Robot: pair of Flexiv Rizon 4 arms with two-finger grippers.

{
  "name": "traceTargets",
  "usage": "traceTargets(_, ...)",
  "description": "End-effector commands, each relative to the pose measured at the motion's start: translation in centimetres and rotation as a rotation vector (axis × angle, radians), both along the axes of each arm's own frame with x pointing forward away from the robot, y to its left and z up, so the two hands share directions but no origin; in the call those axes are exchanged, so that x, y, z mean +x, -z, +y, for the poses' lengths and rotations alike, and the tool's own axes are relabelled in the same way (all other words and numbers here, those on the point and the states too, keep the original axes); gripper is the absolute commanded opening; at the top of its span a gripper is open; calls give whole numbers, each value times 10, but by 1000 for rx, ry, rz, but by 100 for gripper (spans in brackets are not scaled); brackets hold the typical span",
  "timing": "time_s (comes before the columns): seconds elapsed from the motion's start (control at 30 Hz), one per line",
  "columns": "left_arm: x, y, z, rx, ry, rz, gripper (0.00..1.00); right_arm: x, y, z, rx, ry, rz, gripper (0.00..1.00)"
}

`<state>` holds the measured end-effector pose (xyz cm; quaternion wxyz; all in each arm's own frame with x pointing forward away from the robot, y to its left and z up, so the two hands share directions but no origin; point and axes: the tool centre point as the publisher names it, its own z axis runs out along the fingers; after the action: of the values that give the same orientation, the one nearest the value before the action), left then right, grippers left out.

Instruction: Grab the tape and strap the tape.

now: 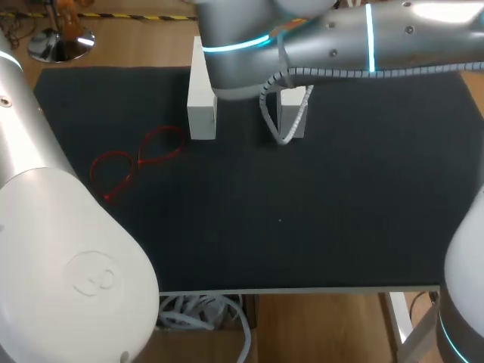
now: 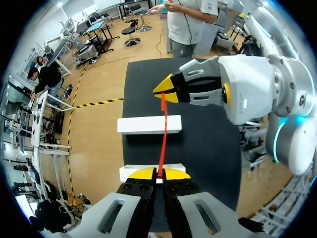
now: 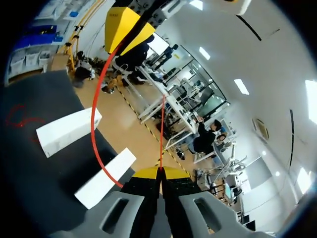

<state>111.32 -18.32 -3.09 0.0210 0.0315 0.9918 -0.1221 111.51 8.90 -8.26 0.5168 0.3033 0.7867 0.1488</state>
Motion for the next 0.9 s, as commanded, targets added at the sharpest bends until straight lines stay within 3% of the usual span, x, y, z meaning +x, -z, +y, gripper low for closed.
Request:
traceTargets(0.03,0,-1,0,5,0,2,0,3,-2,5,-52,28,33,0)
traceTargets(0.57,0,-1,0,5,0,2,0,5,-11,14,-173,-75,-3,0)
traceTargets(0.9,0,-1,0,5,0,2,0,10,-12,19,-176,-71,-20,0)
